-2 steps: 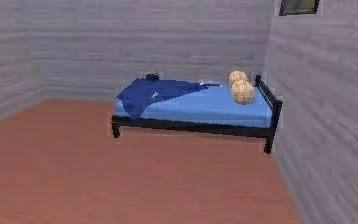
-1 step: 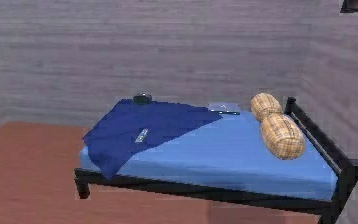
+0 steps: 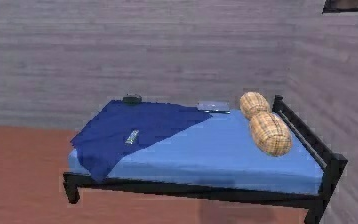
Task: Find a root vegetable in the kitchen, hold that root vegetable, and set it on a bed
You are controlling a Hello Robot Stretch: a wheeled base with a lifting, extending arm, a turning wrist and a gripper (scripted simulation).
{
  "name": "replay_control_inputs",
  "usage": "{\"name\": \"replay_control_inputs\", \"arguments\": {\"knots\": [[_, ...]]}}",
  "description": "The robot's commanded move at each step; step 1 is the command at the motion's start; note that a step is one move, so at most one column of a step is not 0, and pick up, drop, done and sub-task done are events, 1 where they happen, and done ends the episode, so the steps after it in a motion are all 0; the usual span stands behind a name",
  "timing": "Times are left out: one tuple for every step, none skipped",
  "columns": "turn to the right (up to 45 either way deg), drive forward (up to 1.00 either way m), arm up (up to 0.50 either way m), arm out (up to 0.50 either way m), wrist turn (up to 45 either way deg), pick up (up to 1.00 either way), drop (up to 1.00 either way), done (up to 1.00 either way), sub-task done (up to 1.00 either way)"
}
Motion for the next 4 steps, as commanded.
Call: {"name": "replay_control_inputs", "arguments": {"knots": [[0.0, 0.60, 0.00, 0.00, 0.0, 0.00, 0.00, 0.00, 0.00], [-45.0, 0.00, 0.00, 0.00, 0.0, 0.00, 0.00, 0.00, 0.00], [-24.0, 0.00, 0.00, 0.00, 0.0, 0.00, 0.00, 0.00, 0.00], [0.0, 0.00, 0.00, 0.48, 0.0, 0.00, 0.00, 0.00, 0.00]]}}
